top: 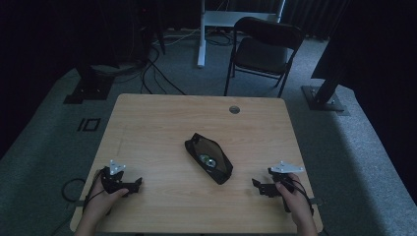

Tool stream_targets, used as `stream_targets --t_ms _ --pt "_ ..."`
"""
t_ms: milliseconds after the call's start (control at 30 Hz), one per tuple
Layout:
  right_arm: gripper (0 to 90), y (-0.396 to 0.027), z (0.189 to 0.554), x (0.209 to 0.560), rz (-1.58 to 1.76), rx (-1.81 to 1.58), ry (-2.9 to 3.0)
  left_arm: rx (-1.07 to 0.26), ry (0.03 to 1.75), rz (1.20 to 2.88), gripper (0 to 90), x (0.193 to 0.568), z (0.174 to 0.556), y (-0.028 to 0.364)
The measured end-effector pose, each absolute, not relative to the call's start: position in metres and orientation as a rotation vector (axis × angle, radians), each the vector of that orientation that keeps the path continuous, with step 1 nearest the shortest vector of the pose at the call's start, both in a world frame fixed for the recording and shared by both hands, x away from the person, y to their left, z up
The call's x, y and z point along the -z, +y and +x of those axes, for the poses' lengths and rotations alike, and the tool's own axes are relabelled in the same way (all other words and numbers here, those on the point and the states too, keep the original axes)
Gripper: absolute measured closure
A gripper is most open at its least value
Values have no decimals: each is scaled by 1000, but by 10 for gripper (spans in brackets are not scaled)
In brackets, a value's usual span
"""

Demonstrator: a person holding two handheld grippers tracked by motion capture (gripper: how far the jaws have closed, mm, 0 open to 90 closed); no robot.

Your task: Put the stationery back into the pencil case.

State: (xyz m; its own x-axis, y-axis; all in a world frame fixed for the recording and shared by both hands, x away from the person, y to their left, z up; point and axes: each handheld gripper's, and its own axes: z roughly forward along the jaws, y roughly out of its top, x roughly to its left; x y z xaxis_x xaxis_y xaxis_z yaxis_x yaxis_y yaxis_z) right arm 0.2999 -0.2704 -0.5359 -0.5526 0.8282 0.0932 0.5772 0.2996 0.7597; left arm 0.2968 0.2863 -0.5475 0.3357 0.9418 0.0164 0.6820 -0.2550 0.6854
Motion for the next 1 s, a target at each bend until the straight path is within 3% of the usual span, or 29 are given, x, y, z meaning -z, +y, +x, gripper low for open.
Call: stream_targets --t_ms 1000 --pt "135 -285 299 552 1370 -940 2157 -582 1418 2024 2 548 297 286"
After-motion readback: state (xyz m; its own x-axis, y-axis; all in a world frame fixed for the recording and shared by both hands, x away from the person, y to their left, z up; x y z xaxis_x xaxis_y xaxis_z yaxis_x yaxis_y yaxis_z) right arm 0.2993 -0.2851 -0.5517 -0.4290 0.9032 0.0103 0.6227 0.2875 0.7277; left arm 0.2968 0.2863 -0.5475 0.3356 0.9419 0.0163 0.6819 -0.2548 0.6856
